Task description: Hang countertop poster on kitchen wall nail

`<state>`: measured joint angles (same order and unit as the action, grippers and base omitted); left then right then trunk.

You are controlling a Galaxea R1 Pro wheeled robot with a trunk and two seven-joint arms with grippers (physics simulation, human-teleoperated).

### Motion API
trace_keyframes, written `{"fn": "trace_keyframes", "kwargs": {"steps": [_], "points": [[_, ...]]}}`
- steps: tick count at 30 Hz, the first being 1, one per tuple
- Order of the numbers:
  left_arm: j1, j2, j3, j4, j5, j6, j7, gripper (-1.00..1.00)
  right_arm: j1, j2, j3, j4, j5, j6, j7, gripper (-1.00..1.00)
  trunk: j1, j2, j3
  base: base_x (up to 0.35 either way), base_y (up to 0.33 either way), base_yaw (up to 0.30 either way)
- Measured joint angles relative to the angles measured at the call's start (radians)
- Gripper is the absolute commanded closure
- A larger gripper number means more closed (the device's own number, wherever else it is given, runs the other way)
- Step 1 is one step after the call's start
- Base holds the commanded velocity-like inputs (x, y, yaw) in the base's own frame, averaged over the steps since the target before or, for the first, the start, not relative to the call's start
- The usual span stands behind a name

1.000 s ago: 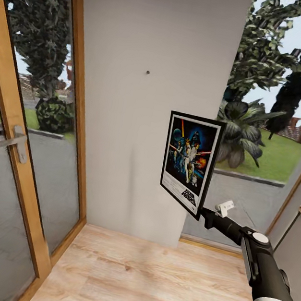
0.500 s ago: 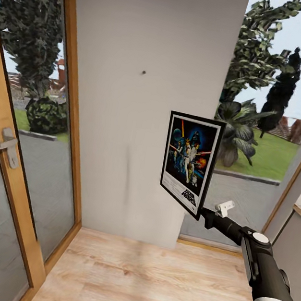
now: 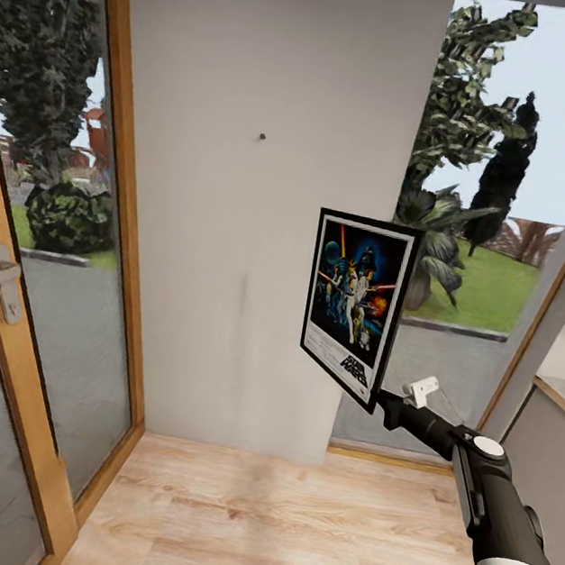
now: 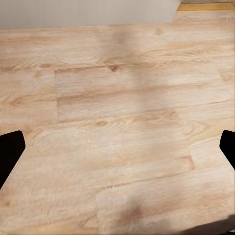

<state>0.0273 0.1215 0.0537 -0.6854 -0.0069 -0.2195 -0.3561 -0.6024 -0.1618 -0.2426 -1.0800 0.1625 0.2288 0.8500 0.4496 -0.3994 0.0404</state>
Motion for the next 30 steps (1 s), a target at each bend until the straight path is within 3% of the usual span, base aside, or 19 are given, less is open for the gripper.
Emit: {"fn": "trace_keyframes", "kwargs": {"steps": [6, 13, 19, 21, 23, 30], "points": [[0.0, 0.0, 0.0, 0.0, 0.0, 0.0, 0.0, -1.0, 0.0, 0.0, 0.0, 0.0, 0.0, 0.0, 0.0, 1.0, 0.0, 0.0, 0.0, 0.0, 0.256, -0.002], [0.0, -0.001, -0.002, -0.001, 0.0, 0.0, 0.0, -1.0, 0.0, 0.0, 0.0, 0.0, 0.0, 0.001, 0.0, 1.0, 0.0, 0.0, 0.0, 0.0, 0.062, 0.0], [0.0, -0.002, -0.006, -0.001, 0.0, 0.0, -0.003, -1.0, 0.0, -0.001, 0.05, 0.0, -0.004, 0.004, 0.001, 1.0, 0.0, 0.0, 0.0, 0.0, 0.005, 0.0], [0.0, -0.004, -0.01, -0.006, -0.003, 0.0, -0.007, -1.0, -0.002, 0.005, 0.084, -0.003, -0.01, 0.017, 0.02, 1.0, 0.0, 0.0, 0.0, 0.0, 0.0, 0.0], [0.0, -0.005, -0.011, -0.006, -0.003, 0.001, -0.008, -1.0, -0.007, 0.018, 0.111, -0.078, -0.027, 0.098, 0.075, 1.0, 0.0, 0.0, 0.0, 0.0, 0.0, 0.0], [0.0, -0.002, -0.004, 0.002, -0.003, -0.001, -0.008, -1.0, -0.037, 0.032, 0.129, -0.125, -0.029, 0.203, 0.218, 1.0, 0.0, 0.0, 0.0, 0.0, 0.0, 0.0]]}}
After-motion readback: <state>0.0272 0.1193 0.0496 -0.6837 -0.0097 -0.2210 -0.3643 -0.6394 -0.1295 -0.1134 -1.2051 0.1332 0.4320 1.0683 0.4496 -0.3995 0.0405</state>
